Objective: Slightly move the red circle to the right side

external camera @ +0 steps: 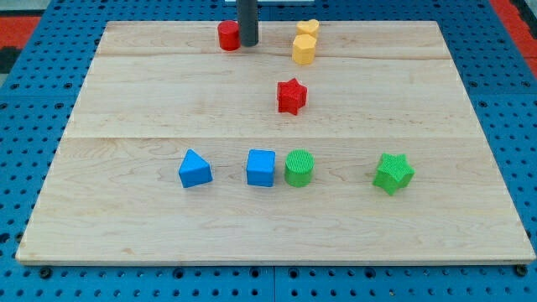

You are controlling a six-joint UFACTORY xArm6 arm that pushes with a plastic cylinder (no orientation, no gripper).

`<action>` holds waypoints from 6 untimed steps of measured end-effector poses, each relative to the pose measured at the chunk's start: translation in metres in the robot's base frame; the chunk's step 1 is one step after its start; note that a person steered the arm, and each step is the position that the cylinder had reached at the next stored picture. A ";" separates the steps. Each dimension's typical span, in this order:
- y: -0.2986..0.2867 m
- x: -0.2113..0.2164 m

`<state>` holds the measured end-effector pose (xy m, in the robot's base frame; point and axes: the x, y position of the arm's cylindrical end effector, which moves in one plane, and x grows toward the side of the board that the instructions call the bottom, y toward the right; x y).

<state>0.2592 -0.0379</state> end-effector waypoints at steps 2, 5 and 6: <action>-0.076 0.008; -0.026 -0.038; -0.035 -0.026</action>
